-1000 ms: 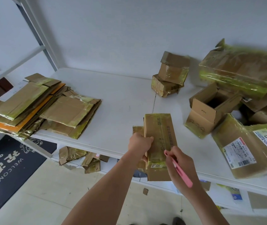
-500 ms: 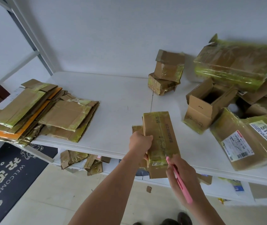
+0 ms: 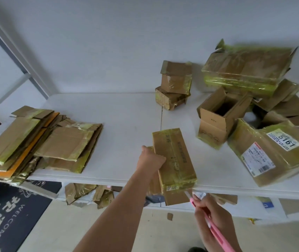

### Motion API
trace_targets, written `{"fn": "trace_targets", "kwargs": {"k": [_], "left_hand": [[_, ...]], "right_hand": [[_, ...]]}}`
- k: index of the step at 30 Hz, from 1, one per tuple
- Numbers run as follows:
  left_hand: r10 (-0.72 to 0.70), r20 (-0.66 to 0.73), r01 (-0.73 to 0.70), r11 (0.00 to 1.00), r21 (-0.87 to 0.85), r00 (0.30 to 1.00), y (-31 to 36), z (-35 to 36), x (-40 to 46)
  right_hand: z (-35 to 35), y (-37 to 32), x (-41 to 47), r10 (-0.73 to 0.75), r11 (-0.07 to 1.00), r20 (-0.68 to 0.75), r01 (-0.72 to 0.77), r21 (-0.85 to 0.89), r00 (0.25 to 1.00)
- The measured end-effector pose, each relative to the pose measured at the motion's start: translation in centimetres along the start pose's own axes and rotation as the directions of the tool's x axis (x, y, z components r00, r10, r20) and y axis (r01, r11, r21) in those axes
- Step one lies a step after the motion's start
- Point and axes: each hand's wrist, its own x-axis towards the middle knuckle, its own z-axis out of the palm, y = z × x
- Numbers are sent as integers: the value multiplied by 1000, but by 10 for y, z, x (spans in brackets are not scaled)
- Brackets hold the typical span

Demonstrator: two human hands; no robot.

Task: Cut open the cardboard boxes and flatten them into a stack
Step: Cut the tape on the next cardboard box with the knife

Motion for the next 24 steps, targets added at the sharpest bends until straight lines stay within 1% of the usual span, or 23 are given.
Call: {"fn": "trace_targets", "kwargs": {"k": [1, 2, 3, 4, 5, 6, 8, 10, 11, 13, 18, 21, 24], "left_hand": [[27, 38, -30, 996, 83, 999, 5, -5, 4], [57, 82, -70, 983, 169, 995, 11, -11, 7], [87, 124, -117, 959, 259, 989, 17, -17, 9], [121, 168, -174, 919, 353, 978, 21, -22, 11], [152, 211, -233, 865, 444, 966, 25, -25, 13], [182, 251, -291, 804, 519, 951, 28, -28, 16], [230, 324, -388, 691, 610, 918, 33, -33, 24], [268, 370, -454, 602, 657, 890, 35, -38, 33], [290, 380, -477, 577, 663, 878, 35, -41, 37], [324, 379, -498, 591, 635, 867, 31, -43, 41], [380, 319, -496, 653, 573, 868, 16, -41, 31], [418, 228, -473, 714, 516, 879, -1, -43, 18], [431, 84, -418, 780, 466, 898, -22, -41, 2]], "right_hand": [[4, 4, -2, 48, 997, -87, -42, 66, 995], [2, 3, -4, 45, 997, -171, -32, 75, 984], [4, 1, -4, 94, 989, -235, -63, 136, 967], [7, 7, -3, 133, 984, -288, -92, 153, 948], [11, 10, 2, 142, 982, -355, -86, 168, 924], [14, 8, 10, 157, 979, -370, -96, 180, 916], [16, 5, 18, 125, 975, -371, -45, 217, 920], [17, 3, 24, 114, 963, -385, -6, 269, 916], [16, 7, 25, 105, 960, -384, 7, 279, 917], [16, 9, 28, 122, 952, -416, 12, 304, 901], [28, 21, 28, 255, 912, -474, -47, 406, 843], [37, 15, 30, 277, 909, -506, -51, 414, 817], [50, 8, 28, 275, 904, -505, -41, 425, 818]]}}
